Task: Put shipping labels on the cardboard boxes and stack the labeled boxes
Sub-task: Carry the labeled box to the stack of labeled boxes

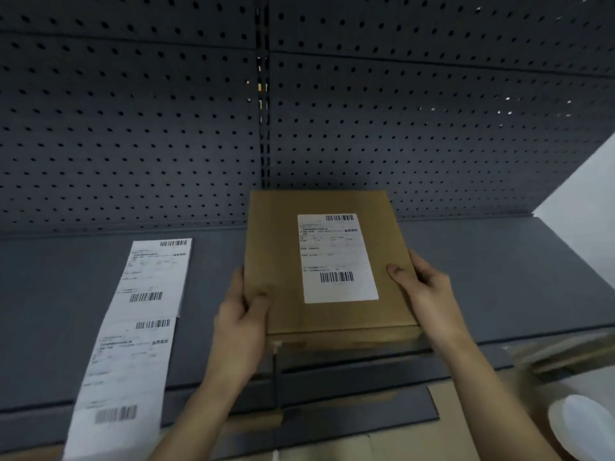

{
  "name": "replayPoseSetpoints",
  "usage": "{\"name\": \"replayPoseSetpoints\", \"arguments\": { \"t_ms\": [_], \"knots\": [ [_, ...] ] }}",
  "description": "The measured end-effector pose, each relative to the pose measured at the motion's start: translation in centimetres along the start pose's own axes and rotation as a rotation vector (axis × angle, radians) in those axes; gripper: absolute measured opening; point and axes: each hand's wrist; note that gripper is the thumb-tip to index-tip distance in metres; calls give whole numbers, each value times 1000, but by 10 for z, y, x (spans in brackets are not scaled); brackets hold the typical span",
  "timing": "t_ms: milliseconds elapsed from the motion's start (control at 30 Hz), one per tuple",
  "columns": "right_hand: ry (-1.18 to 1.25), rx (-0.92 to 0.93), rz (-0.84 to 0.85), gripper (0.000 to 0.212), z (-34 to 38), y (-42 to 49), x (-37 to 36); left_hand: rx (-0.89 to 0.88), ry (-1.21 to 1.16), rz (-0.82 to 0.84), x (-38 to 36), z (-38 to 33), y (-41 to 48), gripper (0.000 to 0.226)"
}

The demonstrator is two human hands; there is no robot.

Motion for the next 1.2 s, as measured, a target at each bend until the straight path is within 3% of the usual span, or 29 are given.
{"name": "replayPoseSetpoints", "arguments": {
  "t_ms": [200, 367, 500, 633, 700, 833, 1067, 1200],
  "knots": [
    [-3, -28, 86, 26, -17, 36, 18, 53, 59, -106, -26, 0, 10, 30],
    [-36, -16, 108, 28, -23, 44, 21, 99, 124, -114, -30, -7, 10, 40],
    [-114, -17, 120, 27, -23, 47, 23, 119, 200, -107, -27, -9, 11, 35],
    [-296, -20, 126, 50, -12, 47, 25, 111, 303, -125, -24, -16, 8, 23],
    [-395, 28, 109, 57, -2, 40, 25, 104, 357, -144, -22, -23, 4, 25],
    [-598, 264, 81, 49, 12, 27, 21, 97, 544, -191, -8, -32, -11, 53],
    [-728, 580, 379, 33, 33, 3, -45, 60, 955, -388, 38, -36, -75, 37],
    [-760, 587, 580, 40, 49, -21, -110, 136, 999, -553, 98, -24, -117, 32]
  ]
}}
Point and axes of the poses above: each hand's wrist, its own y-axis towards the middle knuckle, its own x-axis out of the back of the hand, z = x × y, and after that the axes turned 4 degrees about z, right-handed
